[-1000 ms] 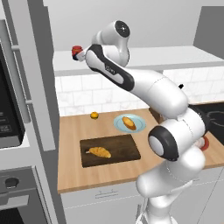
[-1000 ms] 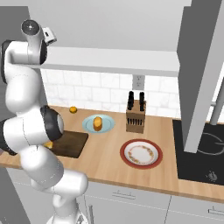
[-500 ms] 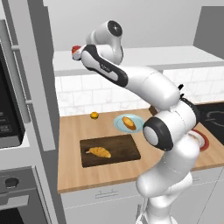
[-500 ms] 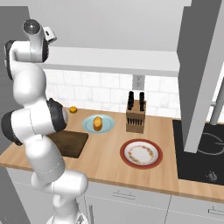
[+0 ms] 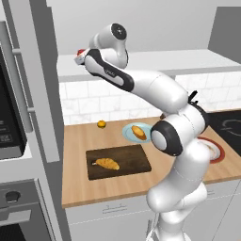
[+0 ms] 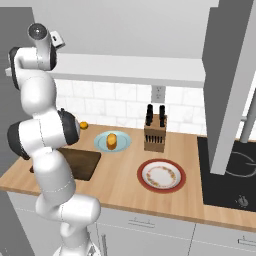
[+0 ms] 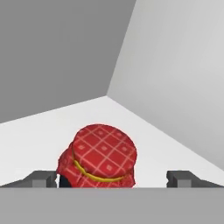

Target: From the different types of pastries on the counter, select a croissant and place it on the cutting board. Then retrieve a jar of jam from the cabinet and place it alongside the croissant on the cutting board.

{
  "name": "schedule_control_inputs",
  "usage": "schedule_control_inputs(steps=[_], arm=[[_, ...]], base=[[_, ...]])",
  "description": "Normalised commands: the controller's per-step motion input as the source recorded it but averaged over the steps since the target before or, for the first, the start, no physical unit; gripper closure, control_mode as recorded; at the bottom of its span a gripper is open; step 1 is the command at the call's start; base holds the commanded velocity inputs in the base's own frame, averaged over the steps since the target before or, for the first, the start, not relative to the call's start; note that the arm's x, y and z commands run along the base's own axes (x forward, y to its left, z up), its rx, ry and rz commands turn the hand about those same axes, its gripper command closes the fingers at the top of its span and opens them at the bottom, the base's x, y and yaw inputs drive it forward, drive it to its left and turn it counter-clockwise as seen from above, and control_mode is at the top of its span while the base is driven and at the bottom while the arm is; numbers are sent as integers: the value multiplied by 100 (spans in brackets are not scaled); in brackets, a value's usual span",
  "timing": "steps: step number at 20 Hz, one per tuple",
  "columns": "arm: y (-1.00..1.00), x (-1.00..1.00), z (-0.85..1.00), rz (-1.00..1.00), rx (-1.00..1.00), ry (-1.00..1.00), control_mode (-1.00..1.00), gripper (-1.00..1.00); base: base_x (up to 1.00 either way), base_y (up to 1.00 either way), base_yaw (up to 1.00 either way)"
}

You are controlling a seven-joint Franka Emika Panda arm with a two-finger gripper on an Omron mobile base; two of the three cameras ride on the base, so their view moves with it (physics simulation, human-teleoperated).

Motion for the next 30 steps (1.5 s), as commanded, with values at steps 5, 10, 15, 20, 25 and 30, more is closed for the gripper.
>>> schedule_control_inputs(steps=[5,10,15,20,25,30], arm=[[16,15,-20,0,0,2,-100,100],[-5,0,0,0,1,10,-100,100],[-49,-22,30,2,6,4,-100,100],[-5,-11,3,0,1,-4,-100,100],[-7,-72,59,6,-7,-33,-100,100],[-17,-73,37,6,-4,-25,-100,100]], base=[[0,0,0],[0,0,0],[0,0,0],[0,0,0],[0,0,0],[0,0,0]])
